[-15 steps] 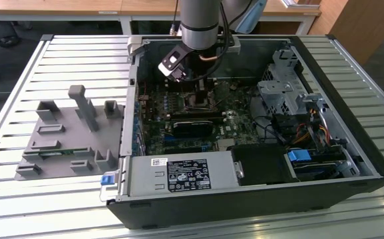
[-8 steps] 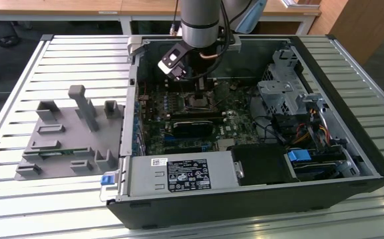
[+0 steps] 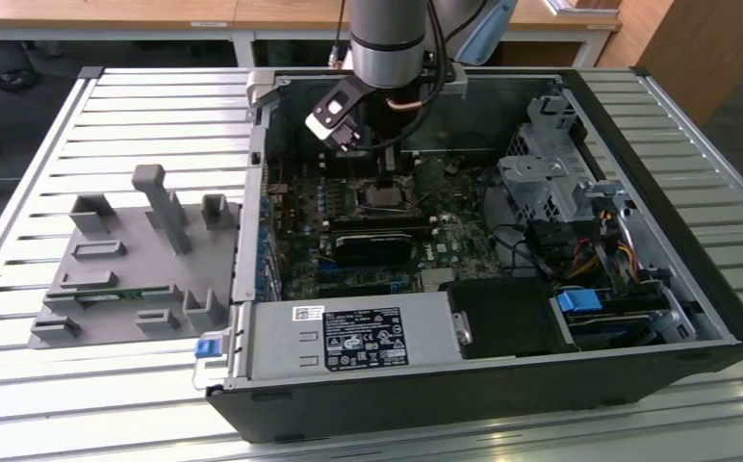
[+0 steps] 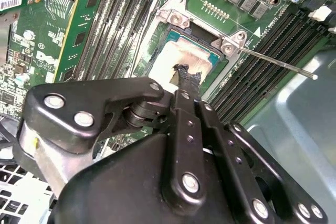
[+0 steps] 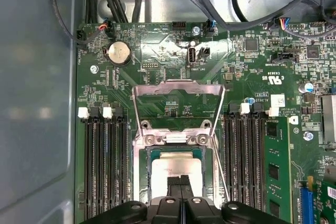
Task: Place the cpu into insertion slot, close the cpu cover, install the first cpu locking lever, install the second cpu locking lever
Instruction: 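Place the cpu into insertion slot, then close the cpu cover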
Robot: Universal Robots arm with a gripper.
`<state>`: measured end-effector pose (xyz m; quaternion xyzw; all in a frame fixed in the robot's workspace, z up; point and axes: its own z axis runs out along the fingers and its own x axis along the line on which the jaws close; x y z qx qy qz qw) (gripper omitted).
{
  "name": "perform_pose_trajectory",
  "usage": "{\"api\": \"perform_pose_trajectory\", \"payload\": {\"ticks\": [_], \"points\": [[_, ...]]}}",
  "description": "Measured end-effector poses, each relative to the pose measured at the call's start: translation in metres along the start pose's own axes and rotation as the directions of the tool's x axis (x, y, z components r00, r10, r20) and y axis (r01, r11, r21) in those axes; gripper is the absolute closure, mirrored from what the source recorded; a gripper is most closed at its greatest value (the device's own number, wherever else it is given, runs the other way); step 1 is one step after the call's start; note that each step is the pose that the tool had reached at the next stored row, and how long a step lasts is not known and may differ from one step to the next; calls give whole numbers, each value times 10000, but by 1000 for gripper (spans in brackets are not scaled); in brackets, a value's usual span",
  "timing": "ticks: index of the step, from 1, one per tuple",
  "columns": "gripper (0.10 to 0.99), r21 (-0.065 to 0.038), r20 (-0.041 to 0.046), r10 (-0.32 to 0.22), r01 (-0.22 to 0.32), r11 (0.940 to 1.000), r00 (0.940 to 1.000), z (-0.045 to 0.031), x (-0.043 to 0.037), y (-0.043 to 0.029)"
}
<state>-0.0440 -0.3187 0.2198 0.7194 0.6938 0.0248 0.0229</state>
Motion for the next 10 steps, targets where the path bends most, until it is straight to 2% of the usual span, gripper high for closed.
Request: {"api": "perform_pose_trajectory", "payload": {"ticks": [10], "points": [[980, 6, 1, 0, 0, 10000, 10000, -52, 0, 3]]}}
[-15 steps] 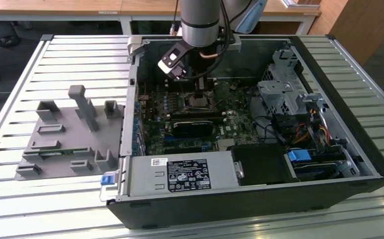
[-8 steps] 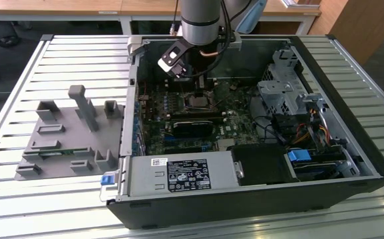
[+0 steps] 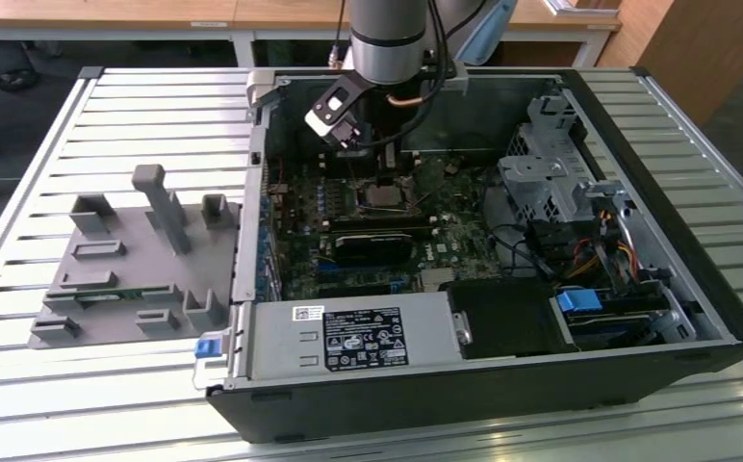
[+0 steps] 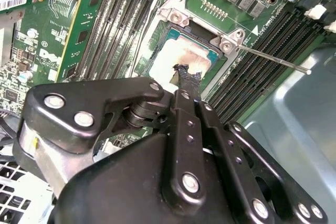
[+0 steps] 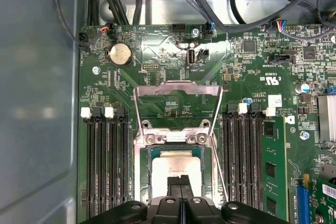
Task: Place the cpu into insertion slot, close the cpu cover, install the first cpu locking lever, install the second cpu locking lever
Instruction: 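Close the cpu cover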
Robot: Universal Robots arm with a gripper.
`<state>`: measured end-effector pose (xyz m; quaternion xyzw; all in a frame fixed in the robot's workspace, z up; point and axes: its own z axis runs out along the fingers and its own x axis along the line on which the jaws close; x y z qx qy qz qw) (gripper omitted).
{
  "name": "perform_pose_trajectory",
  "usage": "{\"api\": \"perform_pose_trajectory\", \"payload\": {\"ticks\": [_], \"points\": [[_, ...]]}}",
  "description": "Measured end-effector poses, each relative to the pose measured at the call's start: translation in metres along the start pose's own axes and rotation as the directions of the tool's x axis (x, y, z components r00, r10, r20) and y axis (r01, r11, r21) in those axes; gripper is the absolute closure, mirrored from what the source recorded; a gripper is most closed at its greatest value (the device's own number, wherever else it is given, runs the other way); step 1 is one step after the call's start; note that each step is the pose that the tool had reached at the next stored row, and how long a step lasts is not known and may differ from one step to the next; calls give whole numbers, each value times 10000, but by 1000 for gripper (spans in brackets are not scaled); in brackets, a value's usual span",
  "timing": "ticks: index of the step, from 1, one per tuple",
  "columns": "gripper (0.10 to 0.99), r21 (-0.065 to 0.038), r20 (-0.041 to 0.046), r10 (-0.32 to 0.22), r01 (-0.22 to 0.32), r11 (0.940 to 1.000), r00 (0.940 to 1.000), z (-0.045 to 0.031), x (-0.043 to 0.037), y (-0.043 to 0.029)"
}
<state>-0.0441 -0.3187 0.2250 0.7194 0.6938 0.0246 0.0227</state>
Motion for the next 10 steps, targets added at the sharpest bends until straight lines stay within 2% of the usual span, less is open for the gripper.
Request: {"api": "perform_pose_trajectory", "payload": {"ticks": [10], "points": [[980, 0, 0, 0, 0, 10000, 10000, -116, 1, 8]]}}
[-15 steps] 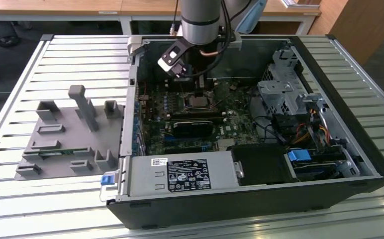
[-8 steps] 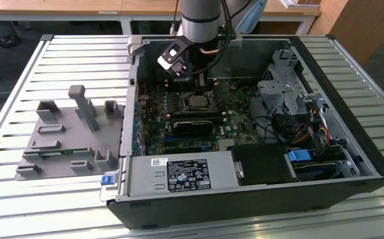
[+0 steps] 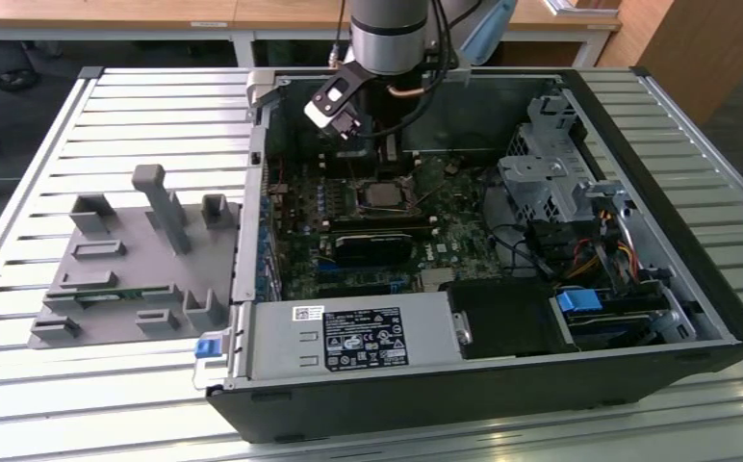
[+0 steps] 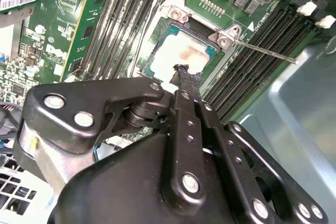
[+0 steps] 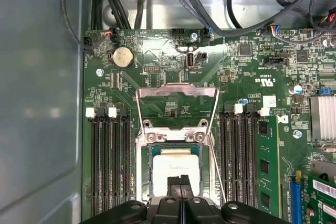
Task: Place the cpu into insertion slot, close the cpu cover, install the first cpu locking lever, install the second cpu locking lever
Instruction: 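Close the cpu cover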
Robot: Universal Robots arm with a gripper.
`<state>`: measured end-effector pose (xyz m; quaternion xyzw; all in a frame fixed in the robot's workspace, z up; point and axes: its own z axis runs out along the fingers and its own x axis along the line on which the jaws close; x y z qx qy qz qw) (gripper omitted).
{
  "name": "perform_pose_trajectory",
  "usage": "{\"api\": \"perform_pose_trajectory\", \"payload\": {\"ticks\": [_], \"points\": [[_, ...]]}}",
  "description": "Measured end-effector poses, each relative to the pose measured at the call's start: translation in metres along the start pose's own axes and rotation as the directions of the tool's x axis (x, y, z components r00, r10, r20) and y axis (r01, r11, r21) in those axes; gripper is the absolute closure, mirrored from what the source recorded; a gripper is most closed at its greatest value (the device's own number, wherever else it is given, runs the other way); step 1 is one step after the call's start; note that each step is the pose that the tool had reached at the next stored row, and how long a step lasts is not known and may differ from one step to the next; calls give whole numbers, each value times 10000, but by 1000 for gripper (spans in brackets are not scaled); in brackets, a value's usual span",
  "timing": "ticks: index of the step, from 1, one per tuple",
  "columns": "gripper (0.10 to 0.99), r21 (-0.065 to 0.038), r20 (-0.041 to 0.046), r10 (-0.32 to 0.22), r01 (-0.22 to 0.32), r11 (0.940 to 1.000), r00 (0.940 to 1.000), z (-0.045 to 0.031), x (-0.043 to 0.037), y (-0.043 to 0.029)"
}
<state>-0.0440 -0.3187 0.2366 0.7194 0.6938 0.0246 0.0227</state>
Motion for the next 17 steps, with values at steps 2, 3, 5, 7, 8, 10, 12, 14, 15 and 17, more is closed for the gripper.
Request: {"api": "perform_pose_trajectory", "payload": {"ticks": [2, 3, 5, 7, 8, 10, 12, 14, 15, 17], "points": [[980, 0, 0, 0, 0, 10000, 10000, -30, 0, 2], [980, 0, 1, 0, 0, 10000, 10000, -42, 0, 3], [980, 1, 1, 0, 0, 10000, 10000, -59, 0, 4], [980, 0, 0, 0, 0, 10000, 10000, -92, 0, 6], [980, 0, 0, 0, 0, 10000, 10000, -114, 0, 8], [980, -1, -1, 0, 0, 10000, 10000, -168, 1, 11], [980, 1, 1, -1, 1, 10000, 10000, -241, 1, 16], [980, 0, -1, 0, 0, 10000, 10000, -330, 1, 22], [980, -1, -1, 1, -1, 10000, 10000, -374, 2, 25], [980, 1, 1, 0, 0, 10000, 10000, -416, 2, 28]]}}
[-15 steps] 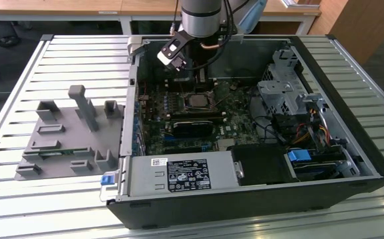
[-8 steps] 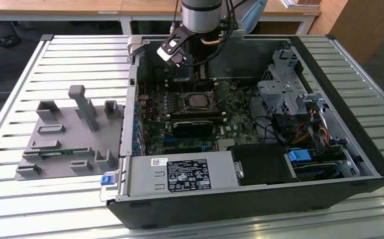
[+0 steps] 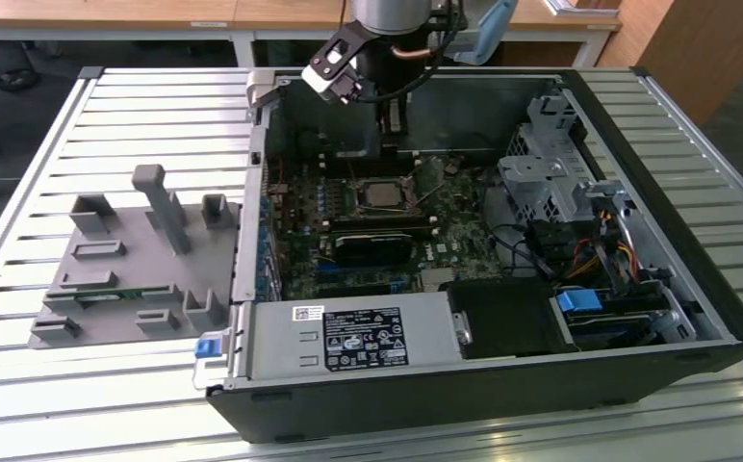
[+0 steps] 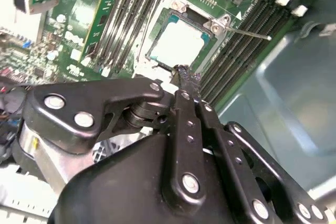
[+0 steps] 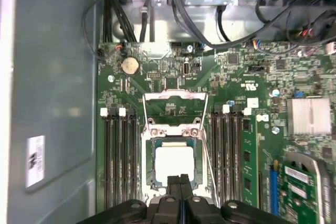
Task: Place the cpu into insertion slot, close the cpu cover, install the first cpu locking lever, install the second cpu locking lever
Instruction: 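Close the cpu cover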
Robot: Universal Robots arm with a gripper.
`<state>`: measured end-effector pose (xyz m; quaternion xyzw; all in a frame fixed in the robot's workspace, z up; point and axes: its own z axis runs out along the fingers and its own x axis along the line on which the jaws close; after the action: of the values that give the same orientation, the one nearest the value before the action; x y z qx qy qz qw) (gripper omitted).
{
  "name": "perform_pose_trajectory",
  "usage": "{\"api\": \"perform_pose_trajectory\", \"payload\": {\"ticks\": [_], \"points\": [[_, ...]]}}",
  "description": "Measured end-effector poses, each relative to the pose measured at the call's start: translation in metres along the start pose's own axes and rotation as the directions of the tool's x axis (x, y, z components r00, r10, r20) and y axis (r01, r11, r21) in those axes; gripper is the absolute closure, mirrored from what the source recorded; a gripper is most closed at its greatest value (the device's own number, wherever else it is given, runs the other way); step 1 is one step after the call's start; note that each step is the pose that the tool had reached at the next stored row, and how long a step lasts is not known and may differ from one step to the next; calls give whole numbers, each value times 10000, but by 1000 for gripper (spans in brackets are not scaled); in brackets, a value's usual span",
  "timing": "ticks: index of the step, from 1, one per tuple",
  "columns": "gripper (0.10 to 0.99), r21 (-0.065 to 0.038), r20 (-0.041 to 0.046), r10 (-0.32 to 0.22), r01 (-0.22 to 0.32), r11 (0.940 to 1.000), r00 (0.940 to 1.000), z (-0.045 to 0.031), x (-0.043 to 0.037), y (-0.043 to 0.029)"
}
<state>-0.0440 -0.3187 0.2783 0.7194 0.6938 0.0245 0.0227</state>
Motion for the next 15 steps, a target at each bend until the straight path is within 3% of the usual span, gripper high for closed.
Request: {"api": "perform_pose_trajectory", "payload": {"ticks": [8, 11, 15], "points": [[980, 0, -2, 0, 0, 10000, 10000, 2, -75, 8], [980, 33, 1, 0, 0, 10000, 10000, 7, -73, 89], [980, 139, 5, -1, 1, 9999, 10000, 22, -67, 264]]}}
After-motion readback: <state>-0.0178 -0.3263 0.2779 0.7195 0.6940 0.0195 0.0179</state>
